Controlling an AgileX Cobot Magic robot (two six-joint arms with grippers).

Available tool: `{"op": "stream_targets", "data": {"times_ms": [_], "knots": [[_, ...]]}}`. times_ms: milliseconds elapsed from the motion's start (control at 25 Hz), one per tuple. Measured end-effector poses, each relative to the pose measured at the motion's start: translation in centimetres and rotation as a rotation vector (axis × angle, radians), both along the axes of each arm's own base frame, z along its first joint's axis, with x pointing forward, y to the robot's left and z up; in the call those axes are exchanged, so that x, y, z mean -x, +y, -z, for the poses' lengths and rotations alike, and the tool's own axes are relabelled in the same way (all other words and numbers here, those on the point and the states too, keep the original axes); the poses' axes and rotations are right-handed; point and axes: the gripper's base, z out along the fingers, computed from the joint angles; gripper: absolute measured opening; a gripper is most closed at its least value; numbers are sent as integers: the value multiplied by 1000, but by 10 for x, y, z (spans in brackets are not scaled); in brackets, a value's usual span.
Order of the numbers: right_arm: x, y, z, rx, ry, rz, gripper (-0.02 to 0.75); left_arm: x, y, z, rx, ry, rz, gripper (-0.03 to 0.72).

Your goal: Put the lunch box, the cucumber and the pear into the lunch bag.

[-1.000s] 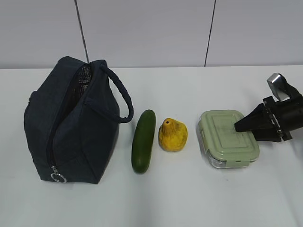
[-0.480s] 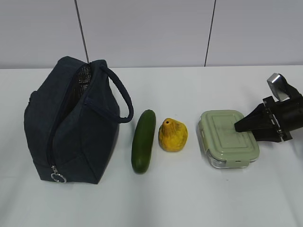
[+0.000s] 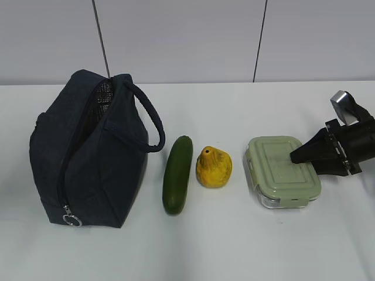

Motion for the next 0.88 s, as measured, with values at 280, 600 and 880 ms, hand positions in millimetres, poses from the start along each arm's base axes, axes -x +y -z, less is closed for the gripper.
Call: {"op": "stream_targets", "data": {"times_ms": [280, 600, 880], "knots": [[0, 0, 0, -1, 2, 1, 394, -44, 1, 11, -29, 55, 43, 397], [0, 0, 0, -1, 2, 1, 394, -72, 2, 37, -50, 142, 92, 388], [0, 0, 0, -1, 2, 1, 394, -85, -4, 48, 5, 148, 129, 334]]}}
